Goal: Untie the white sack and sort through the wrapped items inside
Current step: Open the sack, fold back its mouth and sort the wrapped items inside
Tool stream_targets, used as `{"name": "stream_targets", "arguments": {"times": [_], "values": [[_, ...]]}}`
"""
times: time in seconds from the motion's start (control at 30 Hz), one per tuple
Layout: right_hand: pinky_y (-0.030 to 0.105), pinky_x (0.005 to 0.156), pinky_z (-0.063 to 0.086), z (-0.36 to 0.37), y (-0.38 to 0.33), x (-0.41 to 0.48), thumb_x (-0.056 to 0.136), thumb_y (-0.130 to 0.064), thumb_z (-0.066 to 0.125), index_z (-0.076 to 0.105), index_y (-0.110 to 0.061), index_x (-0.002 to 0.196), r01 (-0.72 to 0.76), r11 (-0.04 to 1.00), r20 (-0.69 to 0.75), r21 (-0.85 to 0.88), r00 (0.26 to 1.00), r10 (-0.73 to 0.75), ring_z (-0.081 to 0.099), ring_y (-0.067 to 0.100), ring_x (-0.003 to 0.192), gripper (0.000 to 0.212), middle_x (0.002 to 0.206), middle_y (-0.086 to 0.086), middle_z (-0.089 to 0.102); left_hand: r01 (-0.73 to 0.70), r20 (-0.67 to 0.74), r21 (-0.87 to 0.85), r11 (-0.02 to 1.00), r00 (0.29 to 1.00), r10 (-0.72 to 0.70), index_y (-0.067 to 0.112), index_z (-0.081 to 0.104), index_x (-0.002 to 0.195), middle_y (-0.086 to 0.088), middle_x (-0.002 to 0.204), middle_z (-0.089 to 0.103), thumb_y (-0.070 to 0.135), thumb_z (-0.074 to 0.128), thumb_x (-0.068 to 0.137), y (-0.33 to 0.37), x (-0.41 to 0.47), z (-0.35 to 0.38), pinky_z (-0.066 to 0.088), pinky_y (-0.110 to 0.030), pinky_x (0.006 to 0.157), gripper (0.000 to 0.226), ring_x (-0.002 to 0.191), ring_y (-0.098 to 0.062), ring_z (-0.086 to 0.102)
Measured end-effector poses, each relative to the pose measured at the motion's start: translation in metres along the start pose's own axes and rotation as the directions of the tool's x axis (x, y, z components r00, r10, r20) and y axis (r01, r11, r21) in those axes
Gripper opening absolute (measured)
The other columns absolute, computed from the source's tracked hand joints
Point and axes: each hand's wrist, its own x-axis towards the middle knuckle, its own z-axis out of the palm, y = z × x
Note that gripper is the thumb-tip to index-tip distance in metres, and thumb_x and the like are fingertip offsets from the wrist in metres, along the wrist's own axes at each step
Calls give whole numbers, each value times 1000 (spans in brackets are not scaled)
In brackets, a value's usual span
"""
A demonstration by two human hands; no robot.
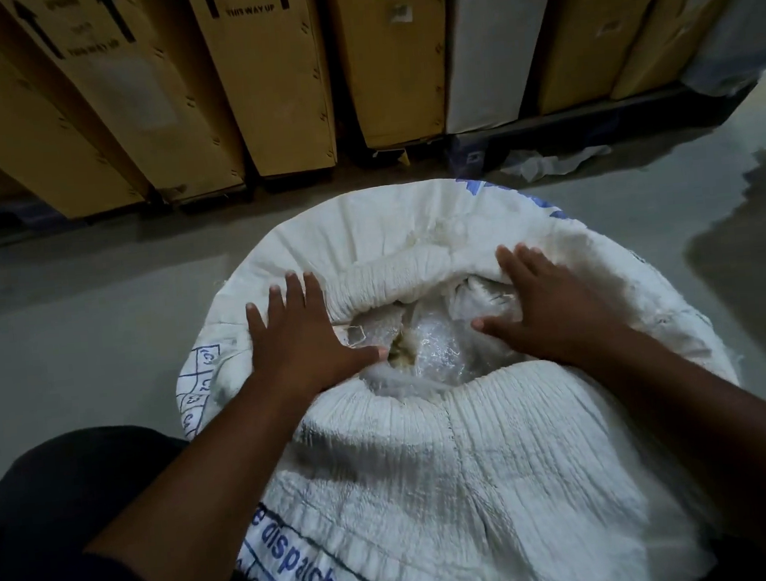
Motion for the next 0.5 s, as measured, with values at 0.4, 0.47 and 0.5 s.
{"name": "stream_targets", "arguments": {"times": [0.4,0.47,0.5], "values": [[47,128,15,26,-41,-24,92,-73,40,15,-24,164,352,934,39,54,934,-355,-1,16,159,90,173,-1,6,-534,-101,12,846,841,532,23,5,166,2,175,0,58,50,91,45,-24,17,2,-47,131,94,161,-18,0],[48,127,17,34,-38,-20,96,-68,38,16,-26,163,331,939,48,89,941,-336,1,16,159,82,172,-3,5,-509,-92,86,856,852,516,23,4,166,3,175,-5,73,34,85,40,-22,26,-4,-46,130,100,161,-18,-5],[49,127,17,36,-39,-19,97,-65,39,15,-27,163,326,941,56,90,942,-332,0,17,159,80,172,-4,3,-501,-107,101,860,854,510,22,5,166,3,175,-5,76,31,83,39,-21,28,-5,-47,129,102,161,-19,-6]]}}
